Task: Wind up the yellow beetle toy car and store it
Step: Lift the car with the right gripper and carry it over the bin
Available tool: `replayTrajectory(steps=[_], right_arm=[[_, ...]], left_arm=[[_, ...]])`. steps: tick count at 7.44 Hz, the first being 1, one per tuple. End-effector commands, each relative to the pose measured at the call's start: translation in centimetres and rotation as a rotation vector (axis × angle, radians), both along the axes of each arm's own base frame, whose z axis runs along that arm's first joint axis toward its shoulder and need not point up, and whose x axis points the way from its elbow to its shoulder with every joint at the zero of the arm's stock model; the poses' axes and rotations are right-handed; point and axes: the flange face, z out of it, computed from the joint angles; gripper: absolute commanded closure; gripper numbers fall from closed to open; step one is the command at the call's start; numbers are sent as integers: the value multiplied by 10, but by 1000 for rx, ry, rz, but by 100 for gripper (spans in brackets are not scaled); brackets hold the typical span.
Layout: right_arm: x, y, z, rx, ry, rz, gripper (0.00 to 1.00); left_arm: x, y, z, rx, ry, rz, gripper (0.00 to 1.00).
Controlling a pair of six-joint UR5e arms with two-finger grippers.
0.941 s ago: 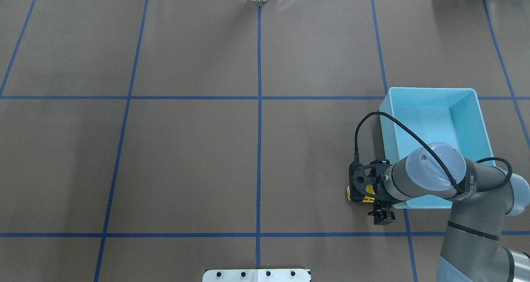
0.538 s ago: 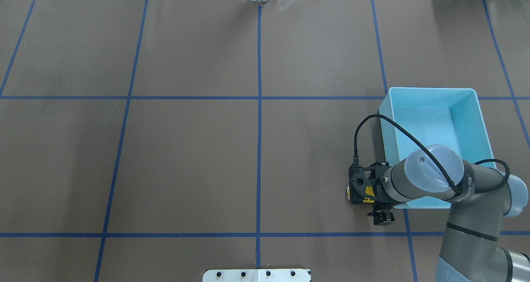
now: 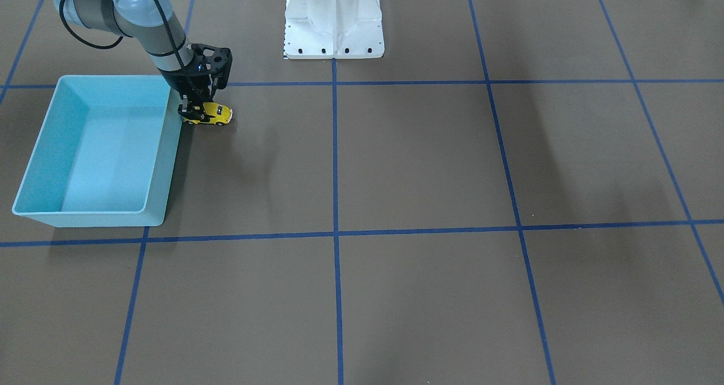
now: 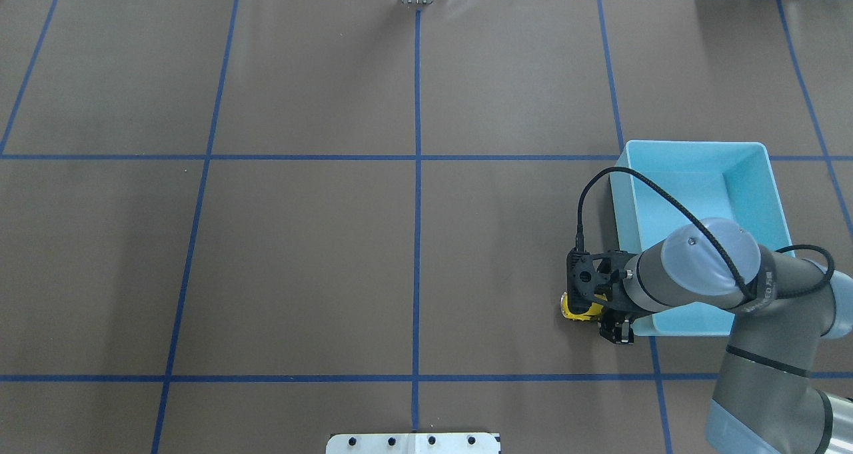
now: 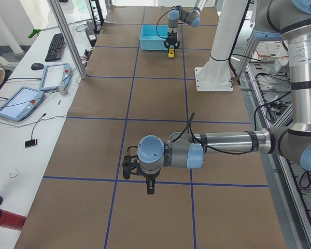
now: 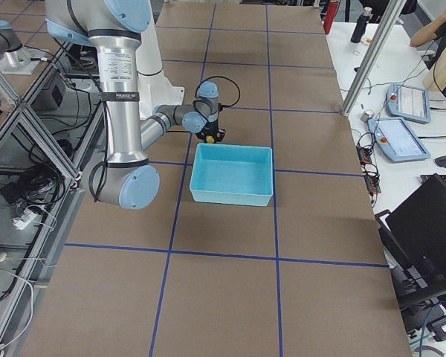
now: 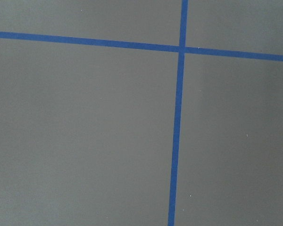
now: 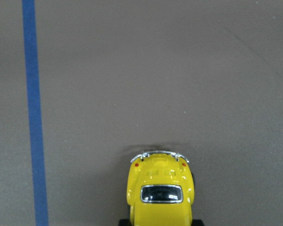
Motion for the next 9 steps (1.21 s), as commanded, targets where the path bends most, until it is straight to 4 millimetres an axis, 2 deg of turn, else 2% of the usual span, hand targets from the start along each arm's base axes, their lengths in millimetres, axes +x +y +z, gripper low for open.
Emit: replayTrajectory(steps=[1, 2, 3, 5, 6, 7, 9], right_arm=[[26, -25, -46, -12, -97, 25, 100], [31, -39, -67, -27, -129, 27, 100], [43, -63, -100, -31, -166, 52, 100], [68, -94, -134, -64, -190, 66, 100], [79, -107, -139, -66, -163, 55, 100], [97, -122, -131, -19, -121, 27, 100], [148, -155, -109, 81, -38, -18, 100]], left_arm=[[0, 0, 0, 0, 0, 0, 0], [0, 0, 0, 0, 0, 0, 0], [0, 0, 0, 0, 0, 0, 0], [0, 0, 0, 0, 0, 0, 0], [0, 0, 0, 0, 0, 0, 0], [0, -1, -1, 2, -1, 0, 0], [0, -1, -1, 2, 0, 0, 0]])
